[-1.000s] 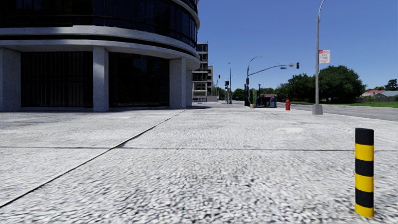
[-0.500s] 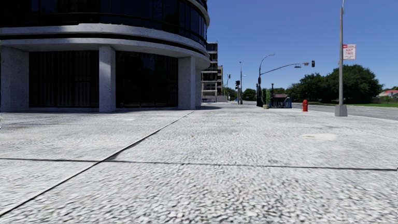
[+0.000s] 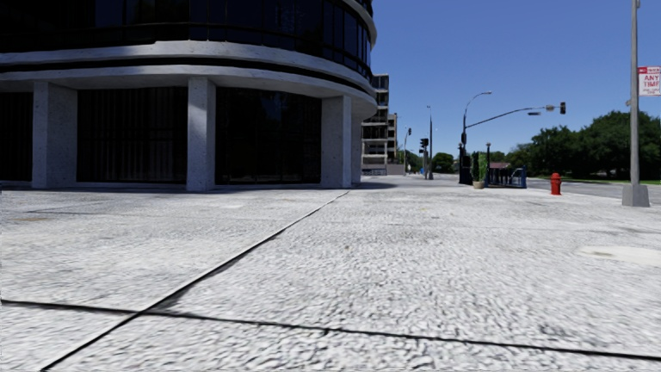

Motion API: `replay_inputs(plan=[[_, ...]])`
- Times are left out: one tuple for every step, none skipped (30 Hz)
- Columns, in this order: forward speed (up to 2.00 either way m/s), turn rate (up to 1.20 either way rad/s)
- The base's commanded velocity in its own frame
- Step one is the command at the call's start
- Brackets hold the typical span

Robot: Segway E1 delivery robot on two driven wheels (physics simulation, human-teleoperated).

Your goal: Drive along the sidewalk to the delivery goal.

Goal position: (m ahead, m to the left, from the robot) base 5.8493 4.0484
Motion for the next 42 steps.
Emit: replay_inputs(plan=[[1.65, 0.48], [1.65, 0.48], [1.66, 0.48], [1.69, 0.48], [1.69, 0.48], [1.71, 0.48], [1.73, 0.48], [1.75, 0.48], [1.75, 0.48], [1.76, 0.48], [1.77, 0.48], [1.8, 0.48], [1.8, 0.48], [1.85, 0.48], [1.88, 0.48], [1.88, 0.48], [1.92, 0.48], [2.0, 0.48], [2.0, 0.48], [2.0, 0.48], [2.0, 0.48], [2.0, 0.48], [2.0, 0.48], [2.0, 0.48], [2.0, 0.48], [2.0, 0.48], [2.0, 0.48], [2.0, 0.48], [2.0, 0.48], [2.0, 0.48], [2.0, 0.48], [2.0, 0.48], [2.0, 0.48], [2.0, 0.48], [2.0, 0.48], [2.0, 0.48], [2.0, 0.48], [2.0, 0.48], [2.0, 0.48], [2.0, 0.48], [2.0, 0.48], [2.0, 0.48]])
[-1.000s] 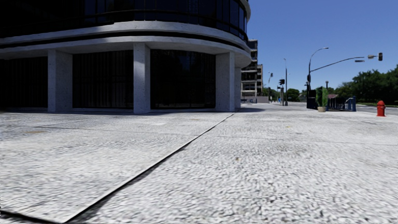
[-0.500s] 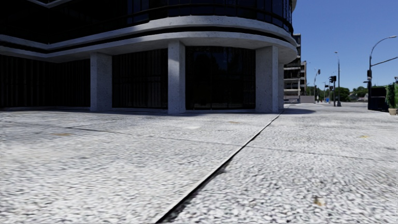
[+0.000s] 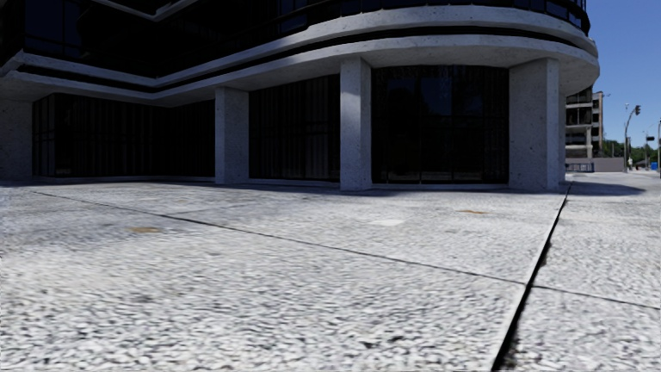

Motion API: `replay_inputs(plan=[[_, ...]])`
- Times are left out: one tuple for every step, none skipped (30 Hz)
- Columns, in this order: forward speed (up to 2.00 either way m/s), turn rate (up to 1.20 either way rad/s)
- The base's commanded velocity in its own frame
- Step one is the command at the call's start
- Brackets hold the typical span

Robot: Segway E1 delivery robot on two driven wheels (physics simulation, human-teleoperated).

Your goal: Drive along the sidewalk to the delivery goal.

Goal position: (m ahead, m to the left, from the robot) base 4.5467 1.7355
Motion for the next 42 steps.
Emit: replay_inputs(plan=[[2.0, 0.48], [2.0, 0.48], [2.0, 0.48], [2.0, 0.48], [2.0, 0.48], [2.0, 0.48], [2.0, 0.48], [2.0, 0.48], [2.0, 0.48], [2.0, 0.48], [2.0, 0.48], [2.0, 0.48], [2.0, 0.48], [2.0, 0.48], [2.0, 0.48], [2.0, 0.48], [2.0, 0.48], [2.0, 0.48], [2.0, 0.48], [2.0, 0.48], [2.0, 0.48], [2.0, 0.48], [2.0, 0.45], [2.0, 0.4], [2.0, 0.4], [2.0, 0.37], [2.0, 0.24], [2.0, 0.11], [2.0, 0.11], [2.0, 0.0], [2.0, 0.0], [2.0, 0.0], [2.0, 0.0], [2.0, 0.0], [2.0, 0.0], [2.0, 0.0], [2.0, 0.0], [2.0, 0.0], [2.0, 0.0], [2.0, 0.0], [2.0, 0.0], [2.0, 0.0]])
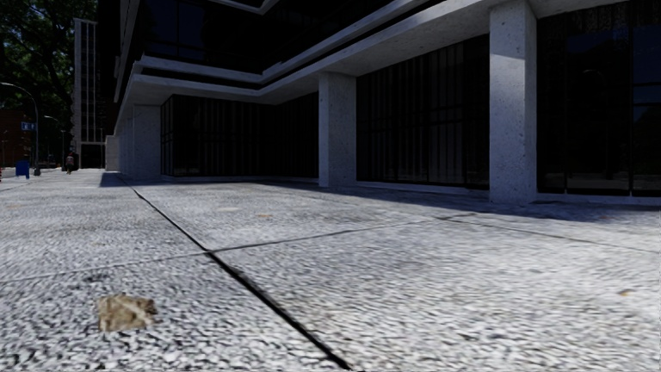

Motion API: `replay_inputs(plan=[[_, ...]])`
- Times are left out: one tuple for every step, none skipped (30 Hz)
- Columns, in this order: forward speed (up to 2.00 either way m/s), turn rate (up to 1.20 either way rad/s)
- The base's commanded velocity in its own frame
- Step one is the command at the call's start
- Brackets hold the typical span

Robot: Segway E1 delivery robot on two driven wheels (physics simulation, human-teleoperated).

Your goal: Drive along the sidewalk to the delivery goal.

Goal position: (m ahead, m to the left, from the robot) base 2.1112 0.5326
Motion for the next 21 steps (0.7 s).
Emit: replay_inputs(plan=[[2.0, 0.0], [2.0, 0.0], [2.0, 0.06], [2.0, 0.13], [2.0, 0.2], [2.0, 0.2], [2.0, 0.31], [2.0, 0.39], [2.0, 0.44], [2.0, 0.44], [2.0, 0.45], [2.0, 0.45], [2.0, 0.45], [2.0, 0.45], [2.0, 0.45], [1.86, 0.45], [1.72, 0.45], [1.72, 0.45], [1.66, 0.45], [1.54, 0.45], [1.4, 0.45]])
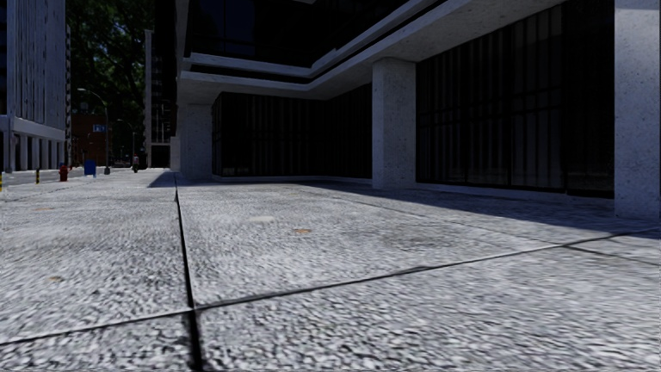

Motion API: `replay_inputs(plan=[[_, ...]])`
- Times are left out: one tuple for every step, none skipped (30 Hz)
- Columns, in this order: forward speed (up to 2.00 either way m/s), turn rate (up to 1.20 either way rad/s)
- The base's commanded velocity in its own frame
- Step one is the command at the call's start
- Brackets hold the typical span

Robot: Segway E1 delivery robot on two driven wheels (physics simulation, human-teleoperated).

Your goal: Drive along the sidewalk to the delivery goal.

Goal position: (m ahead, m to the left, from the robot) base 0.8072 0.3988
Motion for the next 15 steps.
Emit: replay_inputs(plan=[[1.4, 0.45], [1.31, 0.45], [1.22, 0.45], [1.22, 0.45], [1.13, 0.45], [1.04, 0.45], [1.01, 0.45], [1.0, 0.45], [1.0, 0.45], [0.99, 0.45], [0.98, 0.45], [0.98, 0.44], [0.98, 0.44], [0.98, 0.4], [0.98, 0.38]])
